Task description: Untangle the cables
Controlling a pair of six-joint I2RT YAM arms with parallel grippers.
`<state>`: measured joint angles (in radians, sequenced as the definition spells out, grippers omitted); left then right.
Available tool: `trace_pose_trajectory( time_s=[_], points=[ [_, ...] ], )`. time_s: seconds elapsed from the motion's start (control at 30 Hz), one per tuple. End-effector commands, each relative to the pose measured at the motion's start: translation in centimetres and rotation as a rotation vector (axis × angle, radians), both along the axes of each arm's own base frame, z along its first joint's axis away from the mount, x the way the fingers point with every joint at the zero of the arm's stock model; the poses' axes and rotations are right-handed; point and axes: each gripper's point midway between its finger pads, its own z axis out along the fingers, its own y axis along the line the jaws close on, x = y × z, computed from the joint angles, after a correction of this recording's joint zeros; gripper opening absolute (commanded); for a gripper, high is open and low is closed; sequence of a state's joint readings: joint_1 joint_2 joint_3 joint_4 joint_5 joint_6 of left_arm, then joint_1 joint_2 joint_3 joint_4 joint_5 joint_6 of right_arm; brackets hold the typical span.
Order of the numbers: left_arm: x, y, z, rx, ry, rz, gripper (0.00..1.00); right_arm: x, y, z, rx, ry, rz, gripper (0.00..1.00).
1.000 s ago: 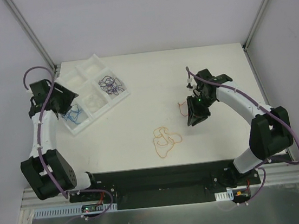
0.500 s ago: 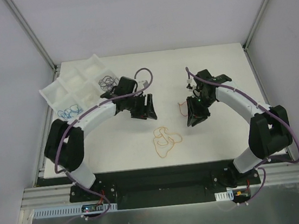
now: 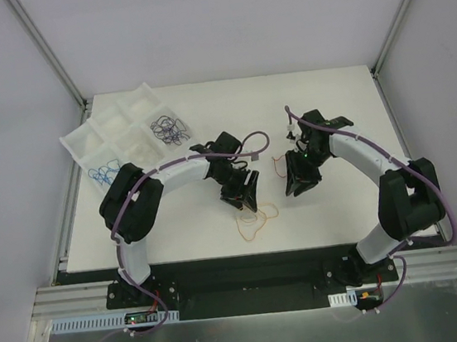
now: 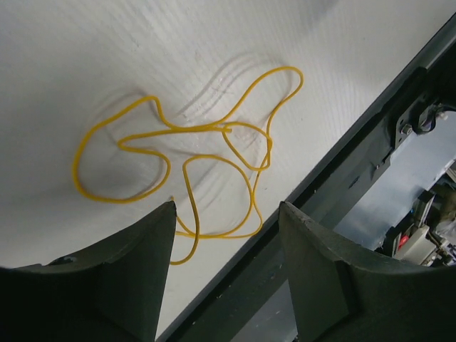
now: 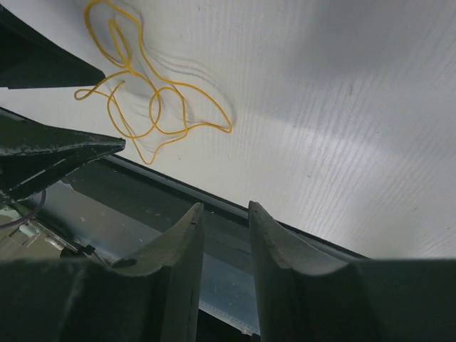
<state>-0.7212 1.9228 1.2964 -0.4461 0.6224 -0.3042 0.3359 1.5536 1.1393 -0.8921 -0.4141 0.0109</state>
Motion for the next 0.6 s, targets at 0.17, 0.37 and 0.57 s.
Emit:
trace_pose_trajectory(
  time_s=[0.17,0.37,0.57],
  points=[
    [-3.3,2.3,0.8,-0.004,0.02,-0.059,0.49,0.6,2.5,-3.7,-0.06,0.016,0.088,0.41],
    [-3.4,2.8,0.6,0.014,0.009,-0.045,0.38,1.0,3.4,-5.6,-0.132,0.008,0.11,0.41],
    [-3.3,2.9,0.9,0.009,-0.019,-0.034,0.25,1.2,3.6,-7.0,-0.259,-0.017,0.141,0.39]
  ],
)
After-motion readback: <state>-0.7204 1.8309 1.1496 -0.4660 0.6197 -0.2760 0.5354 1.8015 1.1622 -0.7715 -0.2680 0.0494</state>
